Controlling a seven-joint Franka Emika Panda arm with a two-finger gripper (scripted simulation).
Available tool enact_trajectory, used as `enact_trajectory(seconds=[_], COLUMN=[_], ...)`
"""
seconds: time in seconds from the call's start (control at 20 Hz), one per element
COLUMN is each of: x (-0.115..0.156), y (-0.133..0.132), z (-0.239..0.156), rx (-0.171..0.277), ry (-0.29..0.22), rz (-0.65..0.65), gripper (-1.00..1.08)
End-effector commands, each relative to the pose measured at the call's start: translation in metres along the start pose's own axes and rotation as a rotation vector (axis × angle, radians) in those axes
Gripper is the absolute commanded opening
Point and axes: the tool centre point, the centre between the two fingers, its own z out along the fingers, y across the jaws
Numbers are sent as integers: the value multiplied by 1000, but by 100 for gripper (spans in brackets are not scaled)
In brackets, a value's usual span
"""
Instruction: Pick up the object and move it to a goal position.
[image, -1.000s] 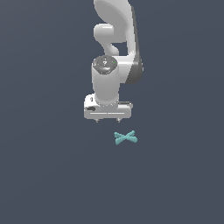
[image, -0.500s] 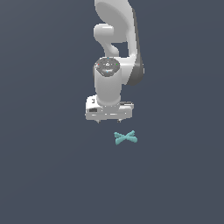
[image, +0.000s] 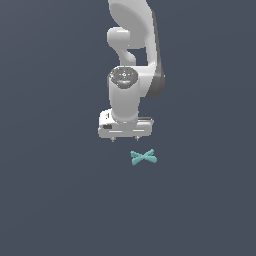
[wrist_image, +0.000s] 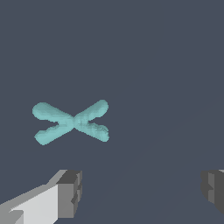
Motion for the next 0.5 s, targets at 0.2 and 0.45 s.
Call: enact_trajectory(seconds=[0.2, 0.45], x=[2, 4], y=[-4, -9], z=[4, 8], rx=[3, 6], ry=[0, 0], rz=[67, 154], gripper=[100, 100])
